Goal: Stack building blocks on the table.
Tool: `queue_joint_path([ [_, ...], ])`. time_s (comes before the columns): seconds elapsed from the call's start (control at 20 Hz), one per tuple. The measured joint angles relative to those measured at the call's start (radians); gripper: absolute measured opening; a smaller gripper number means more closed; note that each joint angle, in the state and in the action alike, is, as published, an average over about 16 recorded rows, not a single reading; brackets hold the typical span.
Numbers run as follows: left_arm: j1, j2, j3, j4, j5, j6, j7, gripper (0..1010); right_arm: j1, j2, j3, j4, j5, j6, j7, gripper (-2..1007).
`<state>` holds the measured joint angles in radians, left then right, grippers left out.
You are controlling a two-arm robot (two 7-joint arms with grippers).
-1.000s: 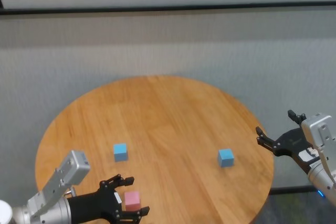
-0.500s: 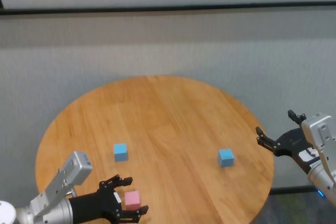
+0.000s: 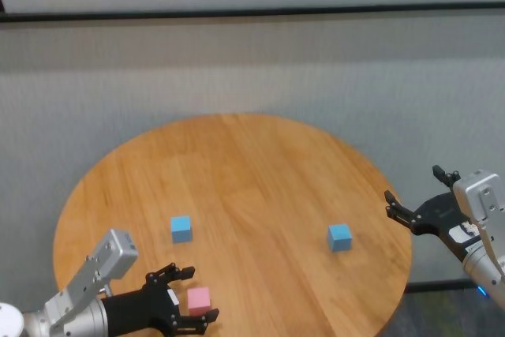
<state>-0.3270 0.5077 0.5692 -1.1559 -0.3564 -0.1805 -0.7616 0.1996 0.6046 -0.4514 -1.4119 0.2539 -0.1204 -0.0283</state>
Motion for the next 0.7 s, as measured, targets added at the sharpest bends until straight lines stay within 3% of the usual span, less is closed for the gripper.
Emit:
queue_joint_path([
  [0.7,0.005,0.001,-0.002,-0.005,0.019,0.010,0.004,945,0.000,0.000,0.000,0.000,0.000,0.000,0.000,1005],
])
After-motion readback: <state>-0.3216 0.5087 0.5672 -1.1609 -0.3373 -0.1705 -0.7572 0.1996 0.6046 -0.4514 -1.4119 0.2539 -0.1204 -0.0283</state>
